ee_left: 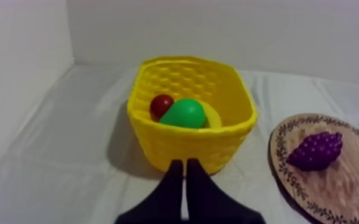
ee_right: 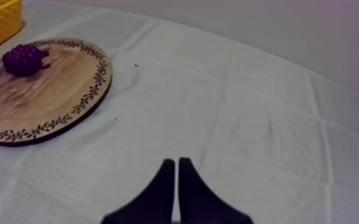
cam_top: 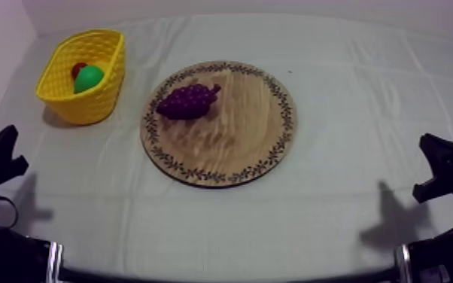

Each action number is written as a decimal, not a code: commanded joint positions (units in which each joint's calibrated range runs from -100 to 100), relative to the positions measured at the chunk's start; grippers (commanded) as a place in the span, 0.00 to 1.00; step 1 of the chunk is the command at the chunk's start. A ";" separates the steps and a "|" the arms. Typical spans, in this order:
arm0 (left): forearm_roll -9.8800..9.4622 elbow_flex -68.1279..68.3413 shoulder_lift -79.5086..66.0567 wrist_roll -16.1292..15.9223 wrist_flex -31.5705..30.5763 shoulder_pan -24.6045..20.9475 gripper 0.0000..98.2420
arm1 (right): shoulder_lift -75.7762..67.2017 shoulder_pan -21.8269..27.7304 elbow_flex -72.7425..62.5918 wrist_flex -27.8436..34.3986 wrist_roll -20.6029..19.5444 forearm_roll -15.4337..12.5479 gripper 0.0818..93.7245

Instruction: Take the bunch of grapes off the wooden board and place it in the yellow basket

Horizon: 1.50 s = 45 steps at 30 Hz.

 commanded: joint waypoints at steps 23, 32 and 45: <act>2.63 -35.20 32.83 -5.97 5.51 0.64 0.00 | -0.01 0.02 -0.03 0.00 0.02 0.01 0.00; 5.71 -50.42 49.51 -12.22 8.25 0.63 0.00 | -0.01 0.02 -0.03 0.00 0.03 0.01 0.00; 11.64 -84.27 76.35 -23.28 25.04 1.85 0.00 | -0.01 0.02 -0.03 0.00 0.02 0.01 0.00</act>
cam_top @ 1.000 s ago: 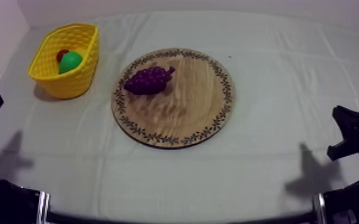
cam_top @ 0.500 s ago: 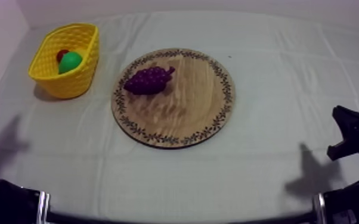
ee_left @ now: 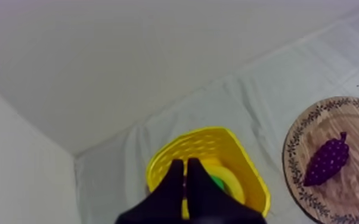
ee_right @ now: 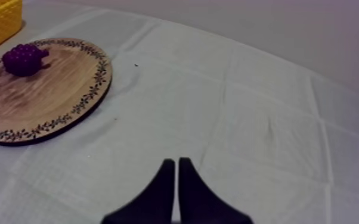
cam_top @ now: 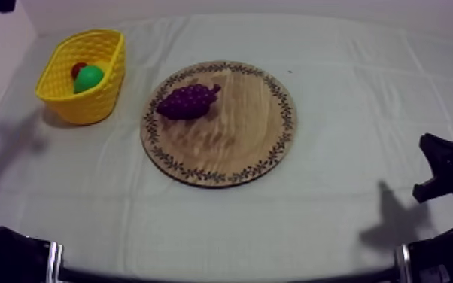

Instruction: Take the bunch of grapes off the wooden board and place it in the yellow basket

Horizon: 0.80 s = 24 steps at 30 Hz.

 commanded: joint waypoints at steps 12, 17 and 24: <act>-0.60 -33.34 26.91 -6.69 13.53 5.23 0.00 | -0.01 0.02 -0.03 0.00 0.01 0.01 0.00; -4.91 -39.03 33.40 -4.32 19.04 9.40 0.00 | -0.01 0.02 -0.03 0.00 -0.01 0.01 0.00; -9.45 -39.60 39.19 0.28 20.55 14.60 0.00 | -0.01 0.02 -0.03 0.00 -0.01 0.01 0.00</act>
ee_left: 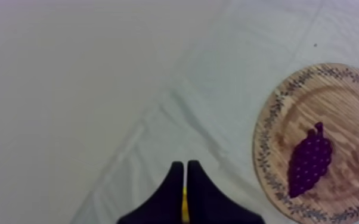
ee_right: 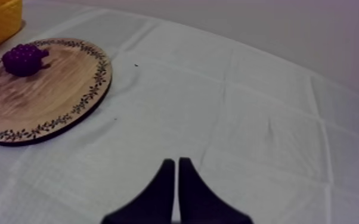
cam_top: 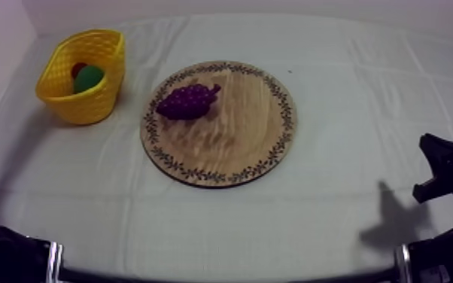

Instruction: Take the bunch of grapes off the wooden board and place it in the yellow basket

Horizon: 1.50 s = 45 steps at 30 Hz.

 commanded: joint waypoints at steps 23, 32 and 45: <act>-6.29 12.19 7.95 11.30 2.72 9.61 0.10 | -0.01 0.02 -0.03 0.00 0.04 0.01 0.00; -6.55 15.85 6.85 10.81 6.60 8.46 0.81 | -0.01 0.02 -0.03 0.00 0.04 0.01 0.00; -5.86 22.19 7.82 6.65 2.11 8.46 0.97 | -0.01 0.02 -0.03 0.00 -0.01 0.01 0.00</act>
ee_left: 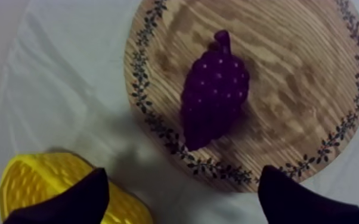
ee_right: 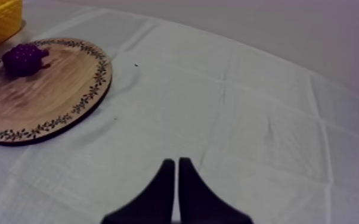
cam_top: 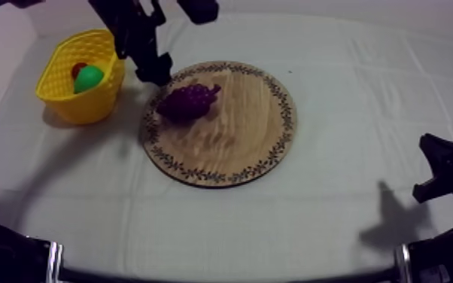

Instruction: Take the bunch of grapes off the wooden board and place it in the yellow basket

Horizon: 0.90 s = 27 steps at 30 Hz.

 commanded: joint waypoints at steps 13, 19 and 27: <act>2.12 4.96 9.30 -2.28 -15.14 0.32 0.95 | -0.01 0.02 -0.03 0.00 -0.03 0.01 0.00; 2.52 4.13 13.13 -3.03 -17.58 0.57 0.93 | -0.01 0.02 -0.03 0.00 -0.03 0.01 0.00; 3.94 2.35 17.35 -5.08 -17.98 0.74 0.90 | -0.01 0.02 -0.03 0.00 -0.03 0.01 0.00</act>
